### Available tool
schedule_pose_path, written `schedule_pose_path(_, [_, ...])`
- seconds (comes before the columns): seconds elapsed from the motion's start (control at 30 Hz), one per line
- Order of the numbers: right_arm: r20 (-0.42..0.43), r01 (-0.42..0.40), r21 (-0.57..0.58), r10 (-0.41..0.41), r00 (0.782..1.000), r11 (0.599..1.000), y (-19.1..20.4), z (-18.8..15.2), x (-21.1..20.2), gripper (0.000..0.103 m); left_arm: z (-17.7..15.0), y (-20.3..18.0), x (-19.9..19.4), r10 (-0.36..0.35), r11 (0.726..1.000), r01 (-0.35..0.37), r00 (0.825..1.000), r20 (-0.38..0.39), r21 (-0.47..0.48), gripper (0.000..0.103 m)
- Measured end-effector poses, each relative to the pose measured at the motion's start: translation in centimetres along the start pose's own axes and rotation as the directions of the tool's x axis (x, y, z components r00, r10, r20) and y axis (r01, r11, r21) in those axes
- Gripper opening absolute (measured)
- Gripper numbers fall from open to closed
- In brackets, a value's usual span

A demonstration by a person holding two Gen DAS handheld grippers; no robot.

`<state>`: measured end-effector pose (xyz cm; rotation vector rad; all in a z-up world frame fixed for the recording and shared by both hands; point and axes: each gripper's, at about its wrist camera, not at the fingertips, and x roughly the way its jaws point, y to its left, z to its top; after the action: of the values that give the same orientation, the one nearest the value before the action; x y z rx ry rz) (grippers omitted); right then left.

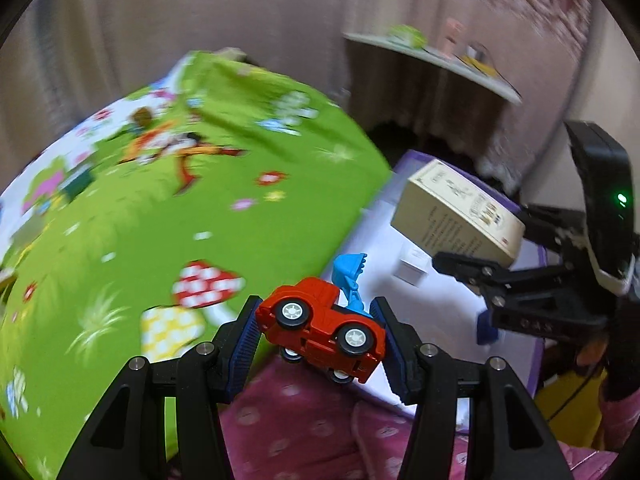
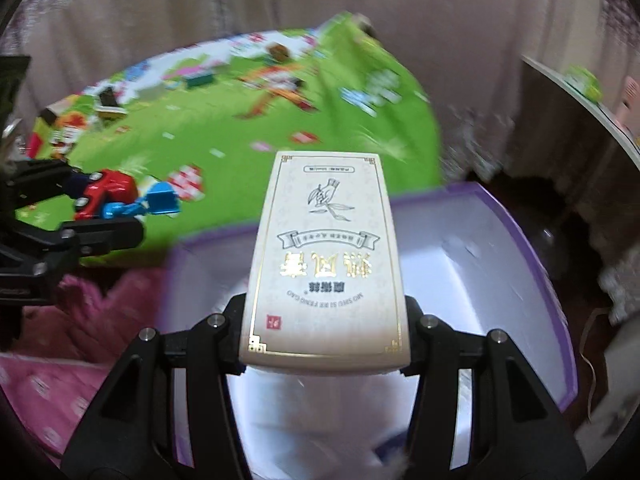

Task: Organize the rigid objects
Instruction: 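Open both tools to drop the dental box and car into the storage box, then move both open tools back over the table toward the remaining boxes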

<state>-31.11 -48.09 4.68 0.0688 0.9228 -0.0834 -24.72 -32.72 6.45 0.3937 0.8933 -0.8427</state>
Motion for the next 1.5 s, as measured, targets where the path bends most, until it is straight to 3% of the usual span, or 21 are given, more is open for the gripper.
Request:
schedule_pose_path(0.3, [-0.142, 0.121, 0.062, -0.111, 0.984, 0.991, -5.0, -3.6, 1.5, 0.056, 0.4, -6.3, 4.7, -0.144, 0.975, 0.154, 0.987, -0.072, 0.157, 0.056])
schedule_pose_path(0.4, [-0.18, 0.155, 0.086, -0.138, 0.974, 0.984, -6.0, -3.8, 2.0, 0.062, 0.2, -6.6, 5.2, -0.199, 0.966, 0.209, 0.977, -0.076, 0.153, 0.059])
schedule_pose_path(0.47, [-0.182, 0.192, 0.102, -0.171, 0.968, 0.976, -6.1, -3.5, 2.2, 0.078, 0.2, -5.7, 5.1, -0.223, 0.965, 0.229, 0.973, -0.064, 0.127, 0.068])
schedule_pose_path(0.57, [-0.15, 0.188, 0.114, -0.17, 0.974, 0.976, -5.4, -1.7, 2.1, 0.078, -0.1, -2.2, 4.1, -0.251, 0.967, 0.252, 0.967, -0.032, 0.041, 0.073])
schedule_pose_path(0.63, [-0.113, 0.156, 0.085, -0.146, 0.983, 0.984, -3.8, 0.4, 2.5, 0.078, -0.5, 1.1, 3.1, -0.189, 0.982, 0.189, 0.982, 0.021, -0.007, 0.073])
schedule_pose_path(0.7, [-0.077, 0.104, 0.014, -0.103, 0.992, 0.994, -0.6, 2.8, 2.7, 0.079, -1.3, 5.2, 1.9, -0.073, 0.995, 0.077, 0.995, 0.069, -0.067, 0.073])
schedule_pose_path(0.77, [-0.049, 0.029, -0.057, -0.032, 0.998, 0.998, 3.3, 5.2, 3.5, 0.081, -3.2, 10.9, 0.3, 0.098, 0.982, -0.082, 0.991, 0.088, -0.17, 0.073])
schedule_pose_path(0.83, [-0.043, -0.051, -0.124, 0.046, 0.998, 0.991, 7.1, 7.1, 4.6, 0.082, -5.5, 16.2, -1.3, 0.239, 0.94, -0.21, 0.968, 0.077, -0.268, 0.073])
schedule_pose_path(0.9, [-0.036, -0.122, -0.193, 0.117, 0.992, 0.974, 11.3, 8.8, 6.0, 0.083, -7.9, 20.9, -3.0, 0.353, 0.881, -0.316, 0.935, 0.044, -0.353, 0.074])
schedule_pose_path(0.97, [-0.086, -0.219, -0.222, 0.205, 0.975, 0.95, 15.6, 10.7, 8.6, 0.083, -10.6, 25.7, -4.9, 0.447, 0.8, -0.397, 0.894, 0.006, -0.451, 0.074])
schedule_pose_path(1.0, [-0.123, -0.282, -0.204, 0.261, 0.957, 0.938, 17.5, 11.2, 9.7, 0.083, -12.5, 28.6, -6.4, 0.509, 0.733, -0.444, 0.86, -0.017, -0.514, 0.074])
schedule_pose_path(1.07, [-0.178, -0.447, -0.113, 0.425, 0.888, 0.887, 21.2, 13.1, 11.8, 0.083, -15.0, 32.4, -8.6, 0.598, 0.625, -0.504, 0.8, -0.05, -0.596, 0.076])
schedule_pose_path(1.13, [-0.19, -0.521, -0.027, 0.507, 0.841, 0.853, 24.2, 15.2, 13.5, 0.083, -17.0, 35.3, -9.9, 0.638, 0.545, -0.515, 0.767, -0.071, -0.661, 0.081])
schedule_pose_path(1.2, [-0.181, -0.554, 0.099, 0.562, 0.807, 0.827, 27.0, 18.6, 16.1, 0.083, -19.1, 38.2, -10.9, 0.641, 0.472, -0.501, 0.76, -0.108, -0.726, 0.082])
schedule_pose_path(1.27, [-0.167, -0.571, 0.262, 0.619, 0.767, 0.778, 29.2, 21.8, 18.9, 0.083, -20.5, 39.4, -11.0, 0.632, 0.433, -0.489, 0.763, -0.132, -0.757, 0.082])
schedule_pose_path(1.3, [-0.155, -0.574, 0.364, 0.655, 0.739, 0.734, 30.3, 23.3, 20.5, 0.083, -21.0, 39.7, -10.7, 0.624, 0.421, -0.485, 0.768, -0.144, -0.766, 0.082])
schedule_pose_path(1.33, [-0.139, -0.571, 0.457, 0.689, 0.711, 0.682, 31.3, 24.5, 22.0, 0.083, -21.3, 40.3, -10.1, 0.593, 0.412, -0.468, 0.789, -0.16, -0.782, 0.082])
schedule_pose_path(1.4, [-0.132, -0.554, 0.572, 0.735, 0.665, 0.605, 33.8, 26.2, 24.8, 0.083, -21.4, 40.4, -10.2, 0.581, 0.416, -0.447, 0.801, -0.147, -0.792, 0.085])
schedule_pose_path(1.43, [-0.14, -0.536, 0.607, 0.743, 0.654, 0.586, 35.1, 26.8, 25.8, 0.083, -21.4, 40.4, -10.1, 0.575, 0.42, -0.443, 0.805, -0.145, -0.792, 0.086])
schedule_pose_path(1.5, [-0.185, -0.484, 0.627, 0.72, 0.669, 0.61, 37.8, 27.7, 27.3, 0.083, -21.3, 40.3, -9.9, 0.572, 0.431, -0.455, 0.806, -0.154, -0.78, 0.091])
